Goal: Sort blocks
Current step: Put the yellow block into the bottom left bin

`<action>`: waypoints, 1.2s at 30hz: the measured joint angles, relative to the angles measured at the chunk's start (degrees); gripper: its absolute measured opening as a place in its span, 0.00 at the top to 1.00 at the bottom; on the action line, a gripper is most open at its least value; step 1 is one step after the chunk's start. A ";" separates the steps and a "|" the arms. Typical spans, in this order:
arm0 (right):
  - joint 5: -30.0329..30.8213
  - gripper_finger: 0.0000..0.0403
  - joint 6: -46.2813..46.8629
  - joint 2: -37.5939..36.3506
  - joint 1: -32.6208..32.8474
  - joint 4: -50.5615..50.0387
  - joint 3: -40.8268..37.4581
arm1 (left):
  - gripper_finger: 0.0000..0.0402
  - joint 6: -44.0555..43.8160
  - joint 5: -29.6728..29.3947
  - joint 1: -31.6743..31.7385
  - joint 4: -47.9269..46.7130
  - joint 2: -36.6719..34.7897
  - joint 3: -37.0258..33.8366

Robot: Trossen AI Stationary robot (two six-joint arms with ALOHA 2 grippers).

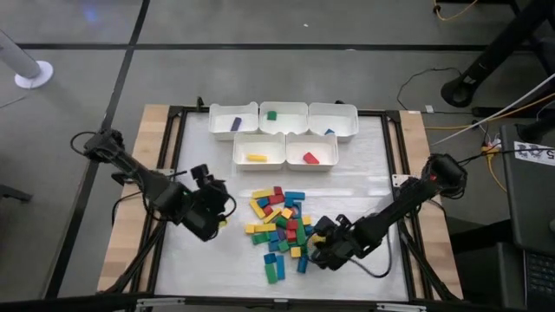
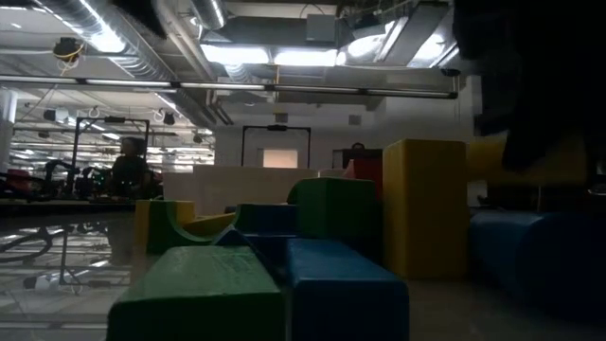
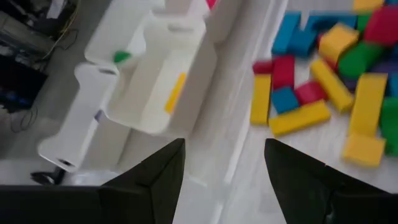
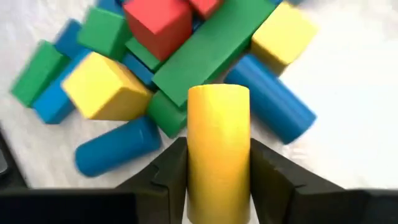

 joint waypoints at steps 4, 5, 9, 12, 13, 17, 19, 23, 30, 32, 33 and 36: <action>4.14 0.66 -4.31 -5.61 -0.87 -3.39 0.03 | 0.48 -2.55 -0.01 -0.69 7.08 -0.30 -9.54; 5.28 0.66 -5.60 -6.92 -1.45 -4.27 0.04 | 0.48 -2.16 -0.11 -0.51 9.82 -0.30 -11.79; 10.10 0.66 -13.53 -11.28 -5.73 -6.40 0.09 | 0.48 4.49 -0.03 1.50 23.89 -0.04 -19.83; 10.87 0.66 -22.34 -13.59 -10.95 -6.89 0.09 | 0.48 12.93 0.09 3.63 33.82 -0.04 -24.13; 10.86 0.66 -25.62 -14.22 -12.97 -6.88 0.09 | 0.48 15.21 0.10 4.32 35.48 -0.04 -25.17; 10.55 0.66 -38.32 -16.65 -21.53 -6.86 0.09 | 0.48 17.29 0.08 7.09 36.05 -0.26 -27.54; 9.23 0.65 -43.87 -17.96 -26.16 -6.89 0.09 | 0.48 15.41 0.08 8.14 33.96 -1.16 -28.31; 5.49 0.65 -52.64 -21.38 -35.40 -6.89 0.09 | 0.48 9.90 -0.12 9.07 27.39 -5.75 -28.66; -0.07 0.65 -62.71 -27.33 -46.90 -6.91 0.09 | 0.48 7.03 -0.65 8.27 24.97 -19.04 -28.64; -2.51 0.65 -64.93 -28.99 -48.82 -6.84 0.09 | 0.48 8.41 -0.61 8.23 25.77 -22.33 -28.64; -4.09 0.65 -65.53 -29.93 -49.81 -6.88 0.09 | 0.48 8.75 -0.61 8.36 25.97 -23.98 -28.62; -9.91 0.65 -66.72 -33.26 -52.81 -6.82 0.09 | 0.48 9.37 -1.05 8.97 25.93 -28.24 -28.62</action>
